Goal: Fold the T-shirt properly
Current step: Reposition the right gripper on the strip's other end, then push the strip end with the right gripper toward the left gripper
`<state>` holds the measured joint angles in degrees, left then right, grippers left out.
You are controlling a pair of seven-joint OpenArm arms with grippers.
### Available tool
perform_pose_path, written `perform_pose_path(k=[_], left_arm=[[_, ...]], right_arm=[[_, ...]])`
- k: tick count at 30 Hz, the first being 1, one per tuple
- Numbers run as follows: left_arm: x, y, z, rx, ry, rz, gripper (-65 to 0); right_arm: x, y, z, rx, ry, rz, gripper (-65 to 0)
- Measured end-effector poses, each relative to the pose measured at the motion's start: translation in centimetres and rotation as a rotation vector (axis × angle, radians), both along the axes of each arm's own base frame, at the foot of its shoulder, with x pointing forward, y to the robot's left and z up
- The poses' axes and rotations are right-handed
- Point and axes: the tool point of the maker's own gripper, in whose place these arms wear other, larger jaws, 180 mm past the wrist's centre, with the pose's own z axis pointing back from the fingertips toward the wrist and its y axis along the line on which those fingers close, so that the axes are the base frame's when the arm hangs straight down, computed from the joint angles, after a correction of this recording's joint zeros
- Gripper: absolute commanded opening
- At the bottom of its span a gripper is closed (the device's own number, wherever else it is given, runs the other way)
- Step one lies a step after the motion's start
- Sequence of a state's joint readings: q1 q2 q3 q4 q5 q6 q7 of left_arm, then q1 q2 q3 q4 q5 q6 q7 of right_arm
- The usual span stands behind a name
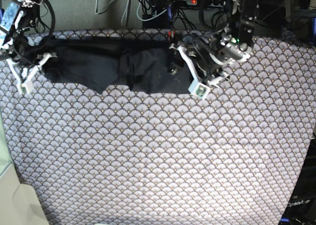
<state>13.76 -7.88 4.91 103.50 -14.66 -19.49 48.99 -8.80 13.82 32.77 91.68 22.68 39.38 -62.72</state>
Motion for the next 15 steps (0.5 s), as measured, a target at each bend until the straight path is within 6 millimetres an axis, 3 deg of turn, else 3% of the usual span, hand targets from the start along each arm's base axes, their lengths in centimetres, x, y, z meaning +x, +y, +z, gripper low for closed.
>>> perform_pose_path(k=[13, 15], left_arm=[[0.0, -0.1, 0.1, -0.003, -0.003, 0.001, -20.2], [0.0, -0.1, 0.0, -0.003, -0.002, 0.001, -20.2]], right_arm=[[0.6, -0.3, 1.0, -0.022, -0.014, 0.007, -62.7], [0.6, -0.3, 1.9, -0.049, -0.03, 0.02, -62.7]])
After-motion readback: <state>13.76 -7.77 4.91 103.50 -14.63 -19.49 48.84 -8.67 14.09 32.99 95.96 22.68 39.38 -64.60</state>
